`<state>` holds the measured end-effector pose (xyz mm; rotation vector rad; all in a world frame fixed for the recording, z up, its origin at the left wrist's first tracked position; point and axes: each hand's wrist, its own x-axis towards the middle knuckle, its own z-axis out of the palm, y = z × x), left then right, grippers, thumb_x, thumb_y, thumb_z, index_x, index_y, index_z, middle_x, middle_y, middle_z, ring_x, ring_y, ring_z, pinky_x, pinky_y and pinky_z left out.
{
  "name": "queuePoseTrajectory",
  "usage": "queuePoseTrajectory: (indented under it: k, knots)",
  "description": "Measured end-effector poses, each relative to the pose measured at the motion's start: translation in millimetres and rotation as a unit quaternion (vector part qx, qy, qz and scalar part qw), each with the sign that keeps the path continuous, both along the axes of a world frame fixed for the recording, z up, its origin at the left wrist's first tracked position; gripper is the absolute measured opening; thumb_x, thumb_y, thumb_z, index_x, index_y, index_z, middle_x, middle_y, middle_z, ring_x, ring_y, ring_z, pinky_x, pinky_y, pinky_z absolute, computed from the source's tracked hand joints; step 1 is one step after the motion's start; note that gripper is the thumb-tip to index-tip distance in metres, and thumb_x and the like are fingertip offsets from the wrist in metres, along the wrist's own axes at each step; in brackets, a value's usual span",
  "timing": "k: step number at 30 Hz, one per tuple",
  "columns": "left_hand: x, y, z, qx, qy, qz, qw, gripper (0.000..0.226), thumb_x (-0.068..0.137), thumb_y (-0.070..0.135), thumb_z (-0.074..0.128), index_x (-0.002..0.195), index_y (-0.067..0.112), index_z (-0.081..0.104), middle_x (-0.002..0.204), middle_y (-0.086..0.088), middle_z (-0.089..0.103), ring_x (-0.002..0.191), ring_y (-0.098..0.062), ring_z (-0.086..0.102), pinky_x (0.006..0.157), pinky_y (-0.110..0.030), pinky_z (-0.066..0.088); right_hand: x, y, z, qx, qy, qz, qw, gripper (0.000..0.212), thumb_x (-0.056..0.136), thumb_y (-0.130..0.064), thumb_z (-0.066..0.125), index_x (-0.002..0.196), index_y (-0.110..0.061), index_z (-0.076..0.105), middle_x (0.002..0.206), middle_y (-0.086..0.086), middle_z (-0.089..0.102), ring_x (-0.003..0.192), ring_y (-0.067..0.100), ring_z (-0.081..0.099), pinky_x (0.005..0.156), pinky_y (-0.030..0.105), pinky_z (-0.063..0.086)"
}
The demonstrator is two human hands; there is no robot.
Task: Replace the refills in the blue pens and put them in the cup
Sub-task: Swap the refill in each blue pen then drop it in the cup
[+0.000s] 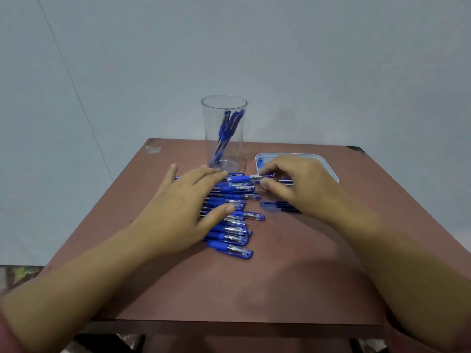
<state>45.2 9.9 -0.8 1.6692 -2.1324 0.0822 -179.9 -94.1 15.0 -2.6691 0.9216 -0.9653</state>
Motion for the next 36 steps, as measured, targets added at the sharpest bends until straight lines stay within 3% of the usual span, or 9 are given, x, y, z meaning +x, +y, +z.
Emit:
queuePoseTrajectory:
  k: [4,7,12,18,25,29,31,34,36]
  knots:
    - [-14.6,-20.3,20.9,-0.031,0.004,-0.070,0.997,0.045,0.091,0.048,0.059,0.131,0.030,0.057,0.121,0.012,0.064,0.108,-0.009,0.058,0.091,-0.023,0.044,-19.6,1.7,0.3,0.025,-0.065,0.018,0.997,0.017,0.083,-0.018,0.075,0.093,-0.030,0.069,0.089,-0.023,0.067,0.083,-0.002,0.064,0.077,0.014,0.048]
    - [-26.9,-33.2,16.3,-0.019,0.051,-0.096,0.994,0.039,0.089,0.045,0.061,0.126,0.033,0.060,0.112,0.015,0.068,0.096,-0.003,0.061,0.080,-0.027,0.052,-21.7,6.5,-7.3,0.066,-0.106,0.024,0.992,0.017,0.081,-0.018,0.076,0.091,-0.030,0.068,0.089,-0.015,0.070,0.082,0.003,0.066,0.077,0.016,0.050]
    - [-27.7,-41.7,-0.3,-0.038,0.138,-0.090,0.986,0.024,0.085,0.046,0.062,0.107,0.036,0.063,0.090,0.016,0.068,0.071,-0.005,0.060,0.066,-0.032,0.053,-13.3,7.4,-11.1,0.081,-0.108,0.034,0.990,0.026,0.083,-0.023,0.073,0.089,-0.045,0.060,0.086,-0.018,0.068,0.083,0.003,0.065,0.074,0.009,0.048]
    - [-23.9,-39.6,-6.4,-0.028,0.184,-0.090,0.978,0.018,0.090,0.029,0.065,0.107,0.026,0.068,0.072,0.038,0.058,0.063,0.007,0.054,0.058,-0.006,0.036,-6.3,6.4,-12.2,0.060,-0.083,0.027,0.994,0.027,0.087,-0.016,0.068,0.090,-0.041,0.059,0.085,-0.024,0.063,0.083,-0.008,0.062,0.071,0.003,0.042]
    - [-20.7,-39.7,-3.5,0.037,0.215,-0.138,0.966,0.017,0.093,0.022,0.062,0.108,0.018,0.069,0.074,0.034,0.062,0.062,0.003,0.057,0.059,-0.008,0.040,-10.1,7.1,-17.2,0.007,-0.062,0.030,0.998,0.012,0.087,-0.021,0.060,0.093,-0.015,0.068,0.084,-0.025,0.059,0.083,0.003,0.060,0.072,0.008,0.044]
    - [-17.8,-40.5,-5.8,0.070,0.248,-0.159,0.953,0.019,0.095,0.030,0.058,0.112,0.034,0.066,0.089,0.002,0.072,0.081,-0.027,0.067,0.076,-0.045,0.054,-12.4,10.1,-16.4,-0.027,-0.054,0.034,0.998,0.016,0.089,-0.024,0.060,0.094,-0.011,0.068,0.086,-0.007,0.065,0.081,0.008,0.058,0.072,0.015,0.046]
    - [-18.5,-40.6,-5.8,0.089,0.260,-0.170,0.946,0.022,0.094,0.033,0.056,0.113,0.040,0.064,0.092,-0.004,0.072,0.086,-0.033,0.066,0.079,-0.050,0.054,-12.4,11.4,-16.6,-0.030,-0.047,0.036,0.998,0.014,0.089,-0.022,0.060,0.094,-0.011,0.068,0.085,-0.005,0.066,0.079,0.008,0.058,0.071,0.017,0.045]
    - [-19.9,-39.7,-2.7,0.104,0.257,-0.176,0.945,0.023,0.096,0.031,0.055,0.112,0.043,0.064,0.091,0.000,0.072,0.086,-0.026,0.067,0.081,-0.047,0.054,-14.9,12.9,-15.4,-0.036,-0.026,0.044,0.998,0.019,0.091,-0.026,0.057,0.093,-0.010,0.067,0.084,-0.004,0.066,0.077,0.008,0.056,0.070,0.016,0.044]
    - [-14.6,-39.2,-1.7,0.112,0.232,-0.174,0.951,0.031,0.098,0.022,0.054,0.115,0.047,0.063,0.089,0.011,0.073,0.081,-0.011,0.067,0.078,-0.033,0.055,-22.1,11.1,-13.4,-0.033,-0.028,0.024,0.999,0.017,0.090,-0.023,0.057,0.091,-0.010,0.067,0.083,-0.001,0.068,0.076,0.009,0.056,0.069,0.018,0.044]
